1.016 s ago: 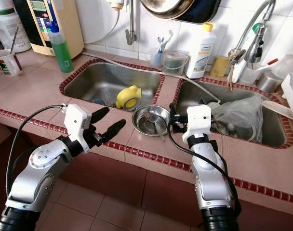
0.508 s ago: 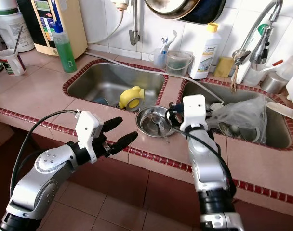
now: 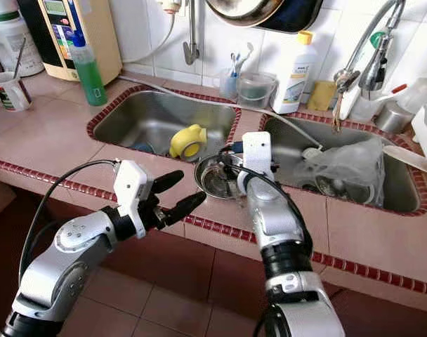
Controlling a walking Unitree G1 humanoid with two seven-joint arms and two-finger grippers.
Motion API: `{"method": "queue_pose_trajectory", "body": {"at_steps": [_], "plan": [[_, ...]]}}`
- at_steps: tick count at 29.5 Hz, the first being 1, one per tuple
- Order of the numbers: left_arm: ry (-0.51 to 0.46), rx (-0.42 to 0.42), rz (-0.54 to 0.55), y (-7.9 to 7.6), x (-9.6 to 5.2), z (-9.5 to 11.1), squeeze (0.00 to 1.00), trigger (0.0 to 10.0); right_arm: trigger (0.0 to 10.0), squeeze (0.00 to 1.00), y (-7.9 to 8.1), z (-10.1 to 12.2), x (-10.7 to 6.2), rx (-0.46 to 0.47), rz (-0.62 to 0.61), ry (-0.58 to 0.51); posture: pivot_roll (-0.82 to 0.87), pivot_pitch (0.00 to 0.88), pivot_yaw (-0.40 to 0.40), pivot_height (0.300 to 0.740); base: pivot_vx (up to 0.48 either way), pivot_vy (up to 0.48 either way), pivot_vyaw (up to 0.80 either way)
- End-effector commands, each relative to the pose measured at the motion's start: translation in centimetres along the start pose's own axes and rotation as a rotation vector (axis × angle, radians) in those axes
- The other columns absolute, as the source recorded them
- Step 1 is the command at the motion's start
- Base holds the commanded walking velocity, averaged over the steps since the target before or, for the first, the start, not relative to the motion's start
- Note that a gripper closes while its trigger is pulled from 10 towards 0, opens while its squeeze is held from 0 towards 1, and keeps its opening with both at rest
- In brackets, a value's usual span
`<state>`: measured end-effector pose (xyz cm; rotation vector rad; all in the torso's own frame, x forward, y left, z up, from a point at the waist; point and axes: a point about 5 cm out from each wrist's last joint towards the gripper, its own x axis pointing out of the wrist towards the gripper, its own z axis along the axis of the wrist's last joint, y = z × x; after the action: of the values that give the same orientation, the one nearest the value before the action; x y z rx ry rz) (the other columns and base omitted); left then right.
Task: Kitchen organization
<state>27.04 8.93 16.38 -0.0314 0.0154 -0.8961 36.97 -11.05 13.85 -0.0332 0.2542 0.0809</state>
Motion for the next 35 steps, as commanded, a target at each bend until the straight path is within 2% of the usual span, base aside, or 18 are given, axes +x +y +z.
{"method": "queue_pose_trajectory", "body": {"at_steps": [1,9,15,22,35], "plan": [[-0.014,0.005,0.004,-0.1,-0.1,0.5,0.0,10.0,10.0,0.0,0.7,0.5,0.3,-0.009,0.016,0.007,0.11,0.0,-0.064,0.74,0.0,0.0,0.0],[-0.017,-0.002,0.007,-0.2,-0.2,0.6,0.0,10.0,10.0,0.0,2.6,-0.1,0.1,-0.024,0.079,0.024,0.12,0.0,-0.071,0.74,0.0,0.0,0.0],[-0.019,-0.002,0.013,-0.1,-0.2,0.6,0.0,10.0,10.0,0.0,3.5,-0.9,-0.2,0.034,0.103,0.059,0.11,0.0,-0.075,0.74,0.0,0.0,0.0],[-0.021,-0.005,0.017,0.0,-0.2,0.7,0.0,10.0,10.0,0.0,3.6,-1.2,-0.7,0.079,0.086,0.082,0.11,0.0,-0.074,0.74,0.0,0.0,0.0],[-0.02,-0.008,0.014,0.0,-0.1,0.7,0.0,10.0,10.0,0.0,2.0,-0.4,-1.7,0.139,0.008,0.012,0.1,0.0,-0.07,0.74,0.0,0.0,0.0]]}}
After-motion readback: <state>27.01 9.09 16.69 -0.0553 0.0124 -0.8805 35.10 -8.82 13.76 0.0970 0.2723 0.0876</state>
